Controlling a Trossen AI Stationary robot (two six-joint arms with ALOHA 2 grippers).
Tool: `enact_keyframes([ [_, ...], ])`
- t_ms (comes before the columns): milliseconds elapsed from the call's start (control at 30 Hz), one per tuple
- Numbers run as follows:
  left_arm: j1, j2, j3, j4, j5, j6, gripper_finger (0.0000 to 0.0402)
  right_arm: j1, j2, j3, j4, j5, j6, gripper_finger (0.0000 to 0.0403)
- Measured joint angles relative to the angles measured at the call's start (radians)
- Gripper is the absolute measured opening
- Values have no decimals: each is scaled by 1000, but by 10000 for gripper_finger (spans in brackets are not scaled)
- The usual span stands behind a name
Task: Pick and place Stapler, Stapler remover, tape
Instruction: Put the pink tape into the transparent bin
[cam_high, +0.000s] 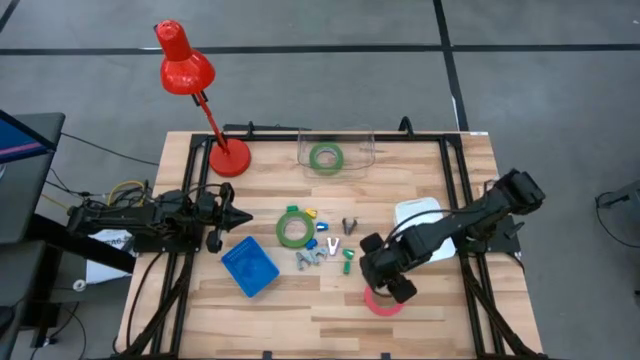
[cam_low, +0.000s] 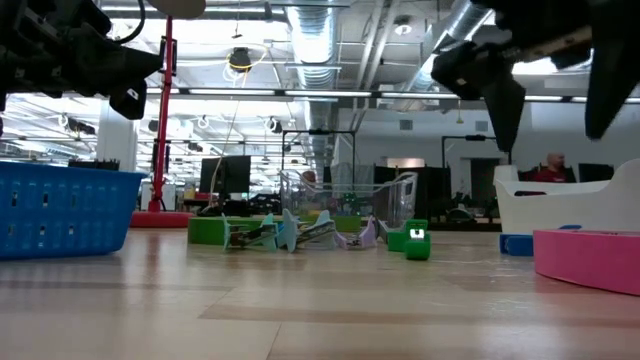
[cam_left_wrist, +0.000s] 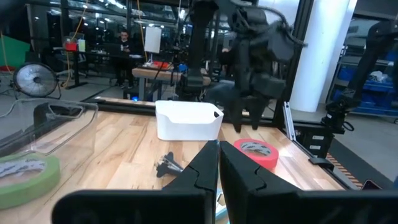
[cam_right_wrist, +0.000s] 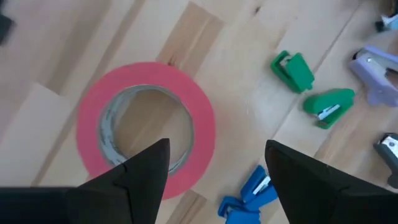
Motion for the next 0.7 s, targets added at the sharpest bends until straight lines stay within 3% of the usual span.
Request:
enact_keyframes([
  [700, 0, 15, 0, 15, 0, 0, 8, 49, 216, 0, 38, 54, 12, 256],
])
